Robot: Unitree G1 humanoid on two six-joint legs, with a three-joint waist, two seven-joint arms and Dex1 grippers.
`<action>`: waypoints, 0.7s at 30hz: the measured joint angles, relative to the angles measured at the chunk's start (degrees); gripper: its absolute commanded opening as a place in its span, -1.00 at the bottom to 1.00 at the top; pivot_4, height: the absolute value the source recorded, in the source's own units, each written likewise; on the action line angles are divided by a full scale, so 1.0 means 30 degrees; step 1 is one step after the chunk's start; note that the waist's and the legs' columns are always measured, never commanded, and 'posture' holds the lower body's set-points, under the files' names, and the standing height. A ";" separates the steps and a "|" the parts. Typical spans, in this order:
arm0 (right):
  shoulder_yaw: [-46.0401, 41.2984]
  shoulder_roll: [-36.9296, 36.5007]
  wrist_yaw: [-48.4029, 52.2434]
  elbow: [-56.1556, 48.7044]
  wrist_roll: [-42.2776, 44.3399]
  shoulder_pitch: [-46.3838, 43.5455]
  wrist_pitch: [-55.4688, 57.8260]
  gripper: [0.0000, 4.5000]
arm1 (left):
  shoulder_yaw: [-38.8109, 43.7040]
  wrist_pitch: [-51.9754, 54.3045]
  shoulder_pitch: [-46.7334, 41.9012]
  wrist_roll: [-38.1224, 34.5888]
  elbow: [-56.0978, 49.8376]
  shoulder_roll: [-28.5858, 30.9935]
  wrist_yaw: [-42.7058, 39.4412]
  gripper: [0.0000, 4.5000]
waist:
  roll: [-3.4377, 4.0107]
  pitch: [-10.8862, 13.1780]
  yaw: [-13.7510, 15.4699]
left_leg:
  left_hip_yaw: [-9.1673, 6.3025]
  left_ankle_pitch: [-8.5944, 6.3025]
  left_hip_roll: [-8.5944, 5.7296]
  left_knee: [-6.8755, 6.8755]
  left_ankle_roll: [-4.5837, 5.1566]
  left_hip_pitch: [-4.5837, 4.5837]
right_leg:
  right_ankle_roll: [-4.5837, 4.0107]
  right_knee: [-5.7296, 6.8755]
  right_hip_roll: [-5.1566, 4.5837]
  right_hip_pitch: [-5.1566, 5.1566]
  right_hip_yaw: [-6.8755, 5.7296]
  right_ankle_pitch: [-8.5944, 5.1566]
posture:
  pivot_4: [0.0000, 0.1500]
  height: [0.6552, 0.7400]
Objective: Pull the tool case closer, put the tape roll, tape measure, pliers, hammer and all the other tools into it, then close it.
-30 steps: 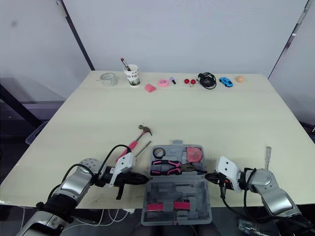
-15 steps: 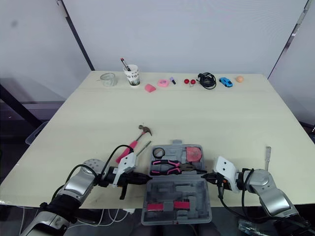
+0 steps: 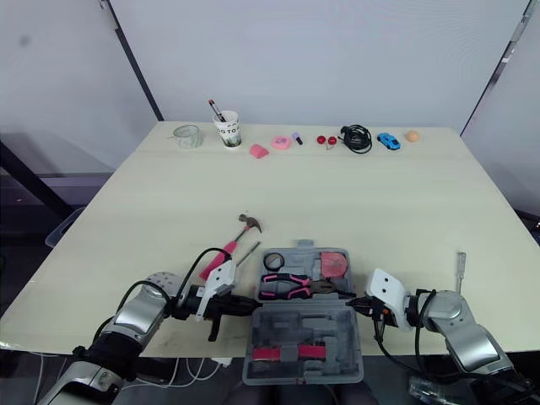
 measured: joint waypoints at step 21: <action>-0.0013 0.1558 -0.1254 0.2470 -0.0518 -0.2109 -0.0091 -1.00 | -0.0009 0.0572 -0.2006 0.0493 0.1712 -0.0260 0.1051 -0.96 | -0.0005 -0.0001 -0.0082 | -0.0012 0.0003 0.0010 0.0011 0.0000 0.0012 | 0.0017 0.0032 0.0038 -0.0002 0.0016 0.0015 | 1.00 1.00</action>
